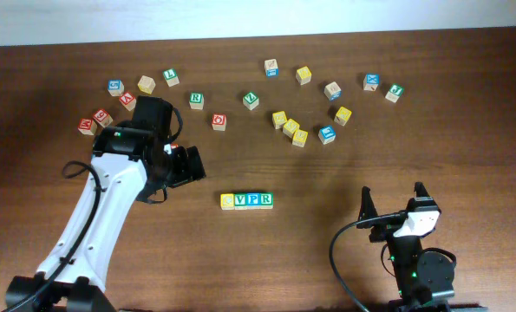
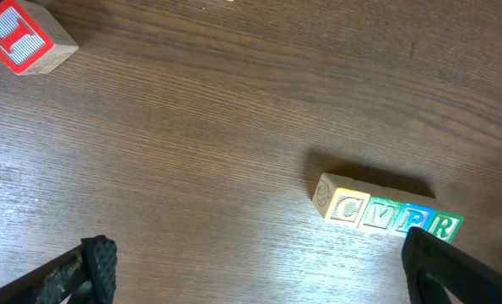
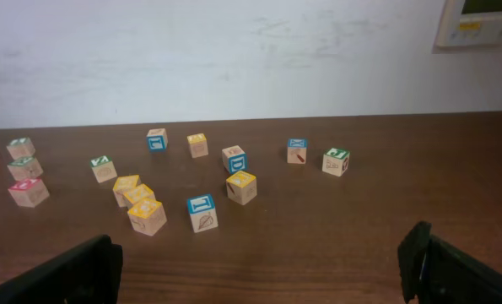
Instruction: Spell out CVPR
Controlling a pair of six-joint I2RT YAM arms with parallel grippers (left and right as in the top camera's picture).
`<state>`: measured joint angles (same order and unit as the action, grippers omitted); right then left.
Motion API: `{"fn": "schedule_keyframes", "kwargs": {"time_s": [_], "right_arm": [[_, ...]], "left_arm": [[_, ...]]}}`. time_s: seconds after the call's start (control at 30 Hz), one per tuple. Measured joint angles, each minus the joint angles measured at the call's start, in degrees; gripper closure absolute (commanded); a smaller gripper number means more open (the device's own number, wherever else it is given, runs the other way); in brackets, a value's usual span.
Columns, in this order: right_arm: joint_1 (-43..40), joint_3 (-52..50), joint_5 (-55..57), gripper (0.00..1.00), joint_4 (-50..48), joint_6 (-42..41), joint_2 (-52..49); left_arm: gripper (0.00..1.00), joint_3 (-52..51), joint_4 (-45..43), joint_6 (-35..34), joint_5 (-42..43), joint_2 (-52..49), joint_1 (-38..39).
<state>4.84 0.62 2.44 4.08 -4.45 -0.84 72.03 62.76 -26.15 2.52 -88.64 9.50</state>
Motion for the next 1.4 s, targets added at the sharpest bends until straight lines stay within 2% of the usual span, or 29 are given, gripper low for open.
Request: {"fn": "schedule_keyframes", "kwargs": {"time_s": [0.67, 0.73, 0.8, 0.87, 0.93, 1.1, 1.13, 1.17, 1.2, 1.27, 1.4], "right_arm": [[0.0, 0.0, 0.04, 0.02, -0.02, 1.95, 0.0], [0.0, 0.0, 0.04, 0.02, -0.02, 1.97, 0.0], [0.0, 0.0, 0.04, 0.02, -0.02, 2.01, 0.0], [0.0, 0.0, 0.04, 0.02, -0.02, 2.08, 0.0], [0.0, 0.0, 0.0, 0.01, -0.02, 2.08, 0.07], [-0.02, 0.0, -0.13, 0.02, 0.0, 2.12, 0.15], [-0.04, 0.0, -0.11, 0.02, 0.0, 2.1, 0.15], [-0.04, 0.0, -0.13, 0.02, 0.0, 2.1, 0.17], [-0.04, 0.0, -0.11, 0.02, 0.02, 2.1, 0.02], [-0.04, 0.0, -0.11, 0.02, -0.02, 2.12, 0.22], [-0.04, 0.0, -0.11, 0.02, 0.0, 2.14, 0.22]], "left_arm": [[0.01, 0.0, -0.31, 0.11, -1.49, 0.0, 0.0], [0.01, -0.15, -3.32, 2.84, -1.7, 0.15, 0.0], [0.01, -2.27, -9.2, 9.01, -0.46, 2.71, -0.02], [0.01, -8.59, -16.02, 16.7, 2.43, 10.45, -0.52], [0.01, -15.1, -22.1, 20.35, 4.09, 18.27, -2.05], [0.01, -35.41, -35.15, 23.17, 8.11, 37.38, -9.2], [0.01, -41.92, -37.75, 23.41, 8.63, 44.87, -10.23], [0.01, -42.4, -37.81, 23.45, 8.9, 45.53, -10.23], [0.01, -46.27, -41.57, 23.74, 9.16, 50.21, -10.23], [0.01, -52.0, -42.97, 25.07, 9.46, 58.71, -10.34], [0.01, -61.79, -53.0, 28.0, 9.7, 69.42, -10.32]]}}
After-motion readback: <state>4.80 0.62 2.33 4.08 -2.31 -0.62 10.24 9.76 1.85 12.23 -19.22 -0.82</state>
